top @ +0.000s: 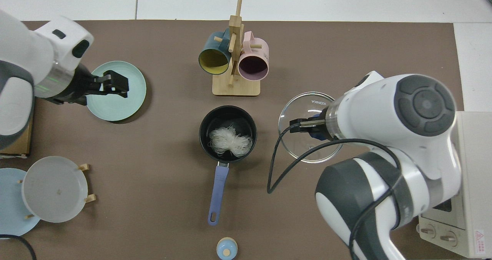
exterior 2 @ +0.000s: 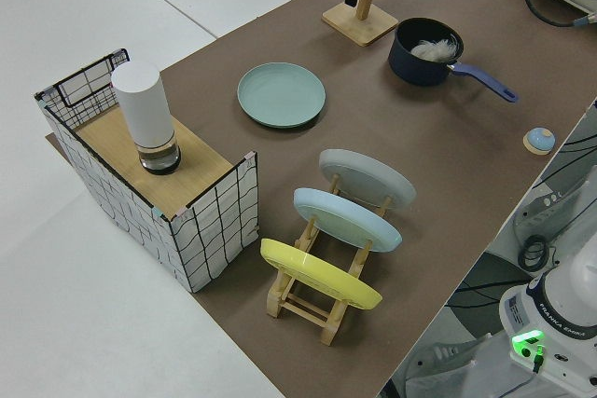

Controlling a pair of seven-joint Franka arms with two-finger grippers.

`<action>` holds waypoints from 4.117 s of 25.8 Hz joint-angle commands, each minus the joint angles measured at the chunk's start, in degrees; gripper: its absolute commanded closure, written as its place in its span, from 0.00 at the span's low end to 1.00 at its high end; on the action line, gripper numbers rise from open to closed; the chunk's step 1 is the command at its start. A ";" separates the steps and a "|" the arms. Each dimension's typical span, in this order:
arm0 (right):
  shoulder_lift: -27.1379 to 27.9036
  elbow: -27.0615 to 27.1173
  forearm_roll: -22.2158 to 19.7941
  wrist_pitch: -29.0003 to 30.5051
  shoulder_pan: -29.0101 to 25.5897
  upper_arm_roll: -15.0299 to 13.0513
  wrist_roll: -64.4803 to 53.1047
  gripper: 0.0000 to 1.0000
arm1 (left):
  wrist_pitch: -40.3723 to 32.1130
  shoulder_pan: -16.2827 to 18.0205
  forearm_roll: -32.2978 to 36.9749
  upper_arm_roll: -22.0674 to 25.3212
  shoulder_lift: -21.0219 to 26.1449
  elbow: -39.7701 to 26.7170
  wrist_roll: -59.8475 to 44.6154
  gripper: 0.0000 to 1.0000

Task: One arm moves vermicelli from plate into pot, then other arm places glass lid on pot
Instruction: 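Withdraw the left gripper while the right gripper carries the glass lid, then lower the glass lid onto the pot with the right gripper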

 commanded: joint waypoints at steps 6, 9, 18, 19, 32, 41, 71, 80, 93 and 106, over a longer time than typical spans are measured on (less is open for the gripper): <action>4.71 1.23 -1.94 4.67 -0.82 7.65 11.39 1.00 | -2.96 -0.43 1.35 9.26 -4.00 -2.28 17.03 0.00; 7.43 2.80 -5.37 4.84 -0.65 10.20 16.83 1.00 | -1.90 -0.26 1.00 9.79 -4.44 -2.81 17.22 0.00; 15.96 10.18 -11.26 4.58 0.32 16.79 28.88 1.00 | -0.06 -1.93 1.79 9.71 -4.79 -3.69 17.74 0.00; 17.10 10.98 -12.05 4.58 0.67 17.15 30.28 1.00 | -0.14 -1.93 1.79 9.71 -4.79 -3.69 17.74 0.00; 28.09 19.33 -18.47 5.28 4.54 18.82 39.78 1.00 | -1.81 -3.16 1.26 9.09 -4.79 -3.52 17.30 0.00; 31.43 19.77 -20.14 5.81 4.01 18.65 40.84 1.00 | -1.64 -3.16 1.26 9.35 -4.79 -3.34 17.30 0.00; 32.84 21.00 -17.51 3.08 4.80 18.56 40.93 1.00 | -1.64 -3.16 1.26 9.35 -4.79 -3.34 17.30 0.00; 32.84 20.74 -17.77 2.64 4.98 18.56 40.93 1.00 | -1.55 -2.37 1.26 9.18 -4.79 -3.25 17.30 0.00; 34.16 21.00 -18.30 2.47 6.30 18.29 41.37 1.00 | -1.64 -2.19 1.26 9.09 -4.79 -3.25 17.30 0.00; 34.34 22.15 -21.81 -1.83 6.04 18.12 41.28 1.00 | -1.64 -2.19 1.26 9.09 -4.79 -3.25 17.30 0.00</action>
